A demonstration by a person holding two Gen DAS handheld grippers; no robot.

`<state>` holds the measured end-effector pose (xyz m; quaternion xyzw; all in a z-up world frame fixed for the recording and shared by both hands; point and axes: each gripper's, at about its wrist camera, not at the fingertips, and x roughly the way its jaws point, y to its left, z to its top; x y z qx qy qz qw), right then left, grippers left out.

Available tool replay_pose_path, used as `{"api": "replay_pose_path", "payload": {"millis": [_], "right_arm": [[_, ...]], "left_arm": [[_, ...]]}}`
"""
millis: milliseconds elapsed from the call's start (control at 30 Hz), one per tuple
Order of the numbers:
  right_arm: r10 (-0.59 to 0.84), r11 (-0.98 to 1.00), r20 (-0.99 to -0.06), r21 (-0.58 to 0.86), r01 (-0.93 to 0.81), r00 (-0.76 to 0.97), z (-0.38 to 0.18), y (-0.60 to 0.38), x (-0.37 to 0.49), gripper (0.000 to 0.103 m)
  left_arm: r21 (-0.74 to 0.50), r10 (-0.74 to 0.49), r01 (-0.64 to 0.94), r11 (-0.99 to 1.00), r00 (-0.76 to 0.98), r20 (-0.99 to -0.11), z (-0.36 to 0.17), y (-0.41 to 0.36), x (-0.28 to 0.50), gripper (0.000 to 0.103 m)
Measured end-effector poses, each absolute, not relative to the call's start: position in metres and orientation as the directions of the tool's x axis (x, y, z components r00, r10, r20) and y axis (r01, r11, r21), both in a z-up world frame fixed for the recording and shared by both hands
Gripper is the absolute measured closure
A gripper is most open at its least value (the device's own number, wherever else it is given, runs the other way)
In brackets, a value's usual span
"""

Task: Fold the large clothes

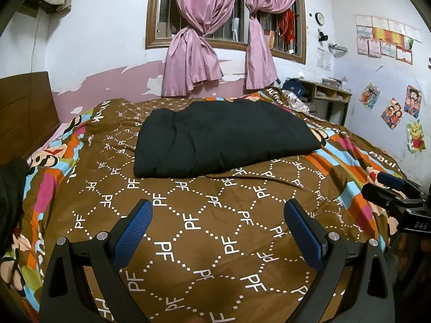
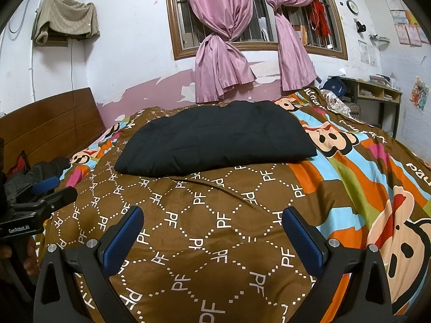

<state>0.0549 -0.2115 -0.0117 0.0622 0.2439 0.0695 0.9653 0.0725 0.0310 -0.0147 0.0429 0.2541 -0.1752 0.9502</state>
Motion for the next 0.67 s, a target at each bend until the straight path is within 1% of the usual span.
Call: {"api": "replay_pose_path", "payload": {"millis": [233, 667], "right_arm": [[0.166, 0.982, -0.464, 0.157, -0.103, 0.870, -0.0142, -0.2098, 0.0534, 0.000], [0.170, 0.981, -0.475, 0.164, -0.103, 0.864, -0.0185, -0.2076, 0.0513, 0.000]], "left_arm": [[0.034, -0.234, 0.299, 0.954, 0.809, -0.539, -0.0204, 0.0280, 0.0750, 0.008], [0.012, -0.244, 0.299, 0.954, 0.800, -0.548, -0.0230, 0.0340, 0.0793, 0.007]]}}
